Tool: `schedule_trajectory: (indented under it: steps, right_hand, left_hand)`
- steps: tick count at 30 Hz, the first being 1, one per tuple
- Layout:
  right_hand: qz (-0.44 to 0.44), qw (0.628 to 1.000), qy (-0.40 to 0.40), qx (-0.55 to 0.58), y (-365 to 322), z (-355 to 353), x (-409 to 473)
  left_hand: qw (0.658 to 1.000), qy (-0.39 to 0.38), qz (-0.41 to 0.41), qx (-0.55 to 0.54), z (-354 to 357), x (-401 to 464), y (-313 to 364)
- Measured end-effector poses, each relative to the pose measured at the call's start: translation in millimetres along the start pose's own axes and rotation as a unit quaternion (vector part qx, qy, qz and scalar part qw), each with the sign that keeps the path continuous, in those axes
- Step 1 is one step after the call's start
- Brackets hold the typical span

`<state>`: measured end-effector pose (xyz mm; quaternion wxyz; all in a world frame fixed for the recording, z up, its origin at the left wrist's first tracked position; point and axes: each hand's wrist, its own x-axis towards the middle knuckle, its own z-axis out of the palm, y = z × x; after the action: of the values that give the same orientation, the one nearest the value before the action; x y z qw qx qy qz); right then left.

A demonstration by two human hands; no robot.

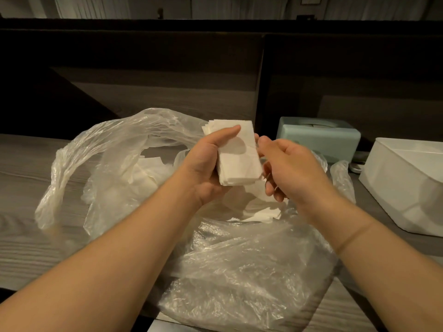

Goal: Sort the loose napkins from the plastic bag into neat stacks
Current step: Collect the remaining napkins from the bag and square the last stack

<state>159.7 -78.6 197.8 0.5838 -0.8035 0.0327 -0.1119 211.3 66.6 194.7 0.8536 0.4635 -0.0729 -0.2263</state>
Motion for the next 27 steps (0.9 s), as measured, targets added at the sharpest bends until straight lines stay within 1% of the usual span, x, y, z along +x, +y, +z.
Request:
schedule_trajectory:
  steps: [2,3,4,6,8,11,15,19,23,27]
  right_hand:
    - [0.004,1.0,0.006,-0.03,4,-3,5]
    - [-0.001,0.997,0.007,-0.071,7,-4,7]
    - [-0.017,0.99,0.005,-0.139,11,-5,10]
    - [-0.063,0.955,-0.02,-0.289,19,-7,14]
    - [-0.083,0.924,-0.064,-0.367,18,-7,13]
    - [-0.089,0.908,-0.117,-0.393,17,-6,10]
    - [-0.097,0.872,-0.158,-0.454,20,1,4]
    - [-0.106,0.877,-0.149,-0.443,19,3,3]
    - [-0.125,0.849,-0.139,-0.494,17,4,-3]
    - [-0.155,0.845,-0.098,-0.502,16,5,-4]
  left_hand:
    - [0.997,0.023,-0.007,-0.07,0,-1,3]
    - [0.994,0.03,-0.008,-0.102,0,-1,4]
    - [0.992,0.032,-0.008,-0.125,0,-1,6]
    - [0.988,0.027,-0.012,-0.149,0,-2,7]
    - [0.988,0.021,-0.023,-0.154,-1,-2,8]
    - [0.988,0.02,-0.033,-0.147,-4,-1,10]
    - [0.99,0.018,-0.03,-0.133,-5,1,9]
    - [0.991,0.019,-0.028,-0.129,-6,2,8]
    - [0.991,0.021,-0.023,-0.13,-7,2,8]
    - [0.991,0.018,-0.021,-0.131,-7,3,8]
